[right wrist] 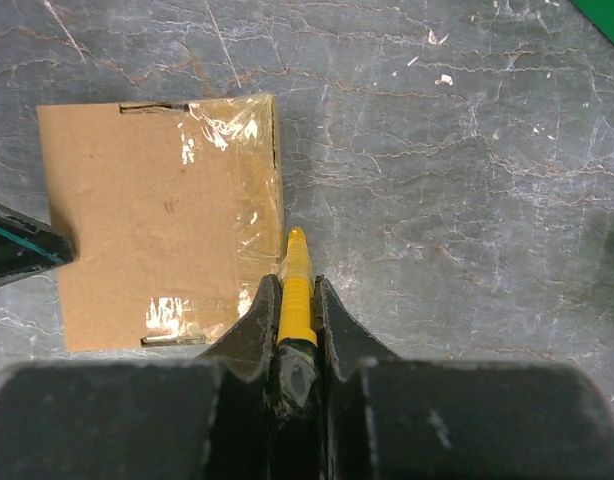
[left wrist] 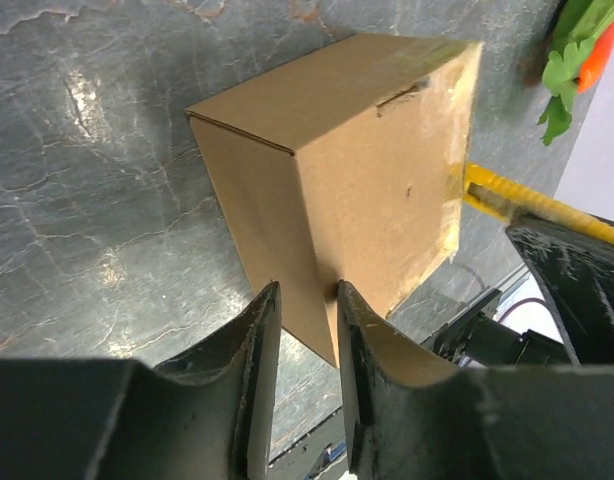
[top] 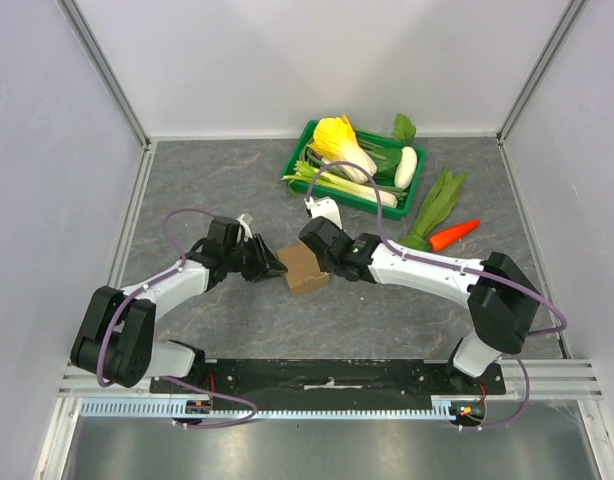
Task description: Unpack the express box
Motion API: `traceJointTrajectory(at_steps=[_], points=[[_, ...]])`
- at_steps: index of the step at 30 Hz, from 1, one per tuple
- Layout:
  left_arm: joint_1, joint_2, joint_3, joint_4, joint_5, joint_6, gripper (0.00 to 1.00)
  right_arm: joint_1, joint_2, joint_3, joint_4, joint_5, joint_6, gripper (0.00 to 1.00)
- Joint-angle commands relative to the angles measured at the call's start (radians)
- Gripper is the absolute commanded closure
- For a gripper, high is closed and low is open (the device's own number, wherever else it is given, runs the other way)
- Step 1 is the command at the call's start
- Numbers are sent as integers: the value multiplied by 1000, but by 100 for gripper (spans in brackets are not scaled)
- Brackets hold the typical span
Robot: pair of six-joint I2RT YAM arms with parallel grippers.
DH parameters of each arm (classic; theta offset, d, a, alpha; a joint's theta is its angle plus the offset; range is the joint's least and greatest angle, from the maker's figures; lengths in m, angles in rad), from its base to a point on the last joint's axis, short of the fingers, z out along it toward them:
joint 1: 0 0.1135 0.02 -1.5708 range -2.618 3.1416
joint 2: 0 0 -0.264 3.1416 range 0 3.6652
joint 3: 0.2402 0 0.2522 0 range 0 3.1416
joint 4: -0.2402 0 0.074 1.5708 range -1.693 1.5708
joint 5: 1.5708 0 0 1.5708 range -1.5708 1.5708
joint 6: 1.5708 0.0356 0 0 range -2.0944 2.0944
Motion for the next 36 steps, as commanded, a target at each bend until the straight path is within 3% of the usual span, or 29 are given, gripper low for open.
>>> traceJointTrajectory(at_steps=[1, 9, 13, 21, 36], points=[[-2, 30, -11, 44, 19, 15, 67, 4, -2, 59, 24, 23, 11, 100], [0, 61, -29, 52, 24, 4, 85, 4, -53, 71, 27, -18, -1, 100], [35, 28, -117, 133, 62, -37, 86, 4, -85, 85, 27, -47, -13, 100], [116, 12, -184, 146, 125, -46, 89, 4, -126, 108, 41, -109, -15, 100], [176, 65, -207, 118, 120, -49, 90, 10, -173, 149, 42, -192, -38, 100]])
